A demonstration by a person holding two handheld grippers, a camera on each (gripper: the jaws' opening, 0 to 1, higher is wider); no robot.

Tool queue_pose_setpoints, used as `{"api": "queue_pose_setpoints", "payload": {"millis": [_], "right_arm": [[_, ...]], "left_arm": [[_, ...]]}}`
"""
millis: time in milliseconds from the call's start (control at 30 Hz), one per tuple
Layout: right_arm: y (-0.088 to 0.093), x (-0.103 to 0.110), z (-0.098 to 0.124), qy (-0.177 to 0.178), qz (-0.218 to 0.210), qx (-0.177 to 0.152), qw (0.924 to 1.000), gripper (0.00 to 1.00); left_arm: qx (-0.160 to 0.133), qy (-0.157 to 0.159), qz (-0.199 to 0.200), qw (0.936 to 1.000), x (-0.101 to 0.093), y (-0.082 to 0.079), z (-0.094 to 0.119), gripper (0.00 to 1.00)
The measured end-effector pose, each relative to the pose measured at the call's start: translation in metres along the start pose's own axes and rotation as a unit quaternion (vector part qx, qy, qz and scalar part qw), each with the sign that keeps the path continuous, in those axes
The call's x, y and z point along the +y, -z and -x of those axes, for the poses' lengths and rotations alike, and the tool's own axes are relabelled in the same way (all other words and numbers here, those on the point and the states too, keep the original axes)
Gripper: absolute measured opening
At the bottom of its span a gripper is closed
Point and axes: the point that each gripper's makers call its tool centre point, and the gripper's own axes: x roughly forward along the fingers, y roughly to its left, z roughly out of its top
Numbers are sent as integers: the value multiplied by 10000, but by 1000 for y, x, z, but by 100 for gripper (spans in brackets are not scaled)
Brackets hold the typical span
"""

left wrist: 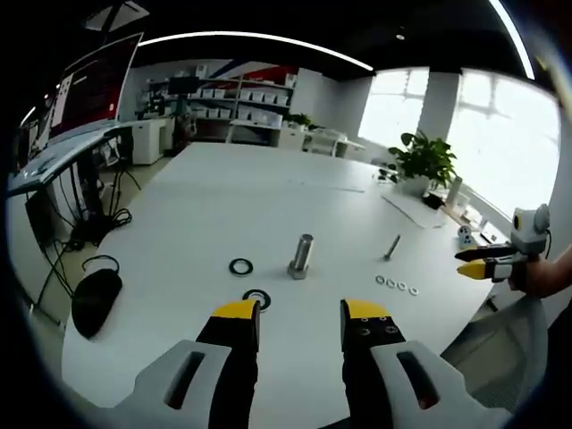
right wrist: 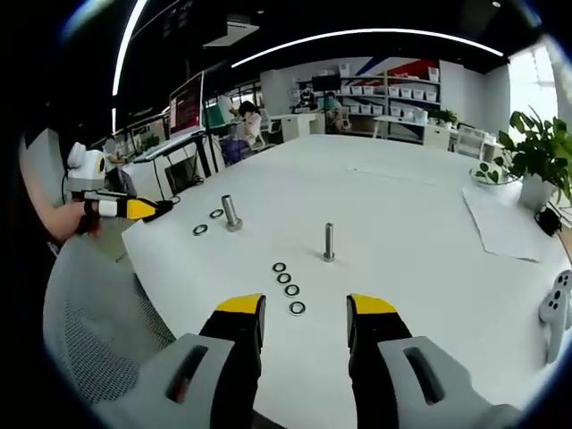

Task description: Place the washer onto the threaded stud by aligning its center hole with the stud, sliding it down to the base, and recovering from edge contact or off-axis alignment until the washer reaches the visible bottom stop.

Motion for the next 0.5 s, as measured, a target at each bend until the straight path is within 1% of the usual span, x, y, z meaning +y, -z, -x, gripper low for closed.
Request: {"api": "queue_pose_setpoints", "payload": {"millis": [167,367,500], "right_arm": [[0,2,1,-30,1,37,10000,39],[8,5,4,-85,95,126,9998,39],[10,4,2,-74,34,163,9998,39]], "left_arm": [[22,36,-17,10000,-1,1,0,34],[40,57,-17,10000,-2,2,-1,34],[80,63,-4,9999,-3,3,-2,34]]}}
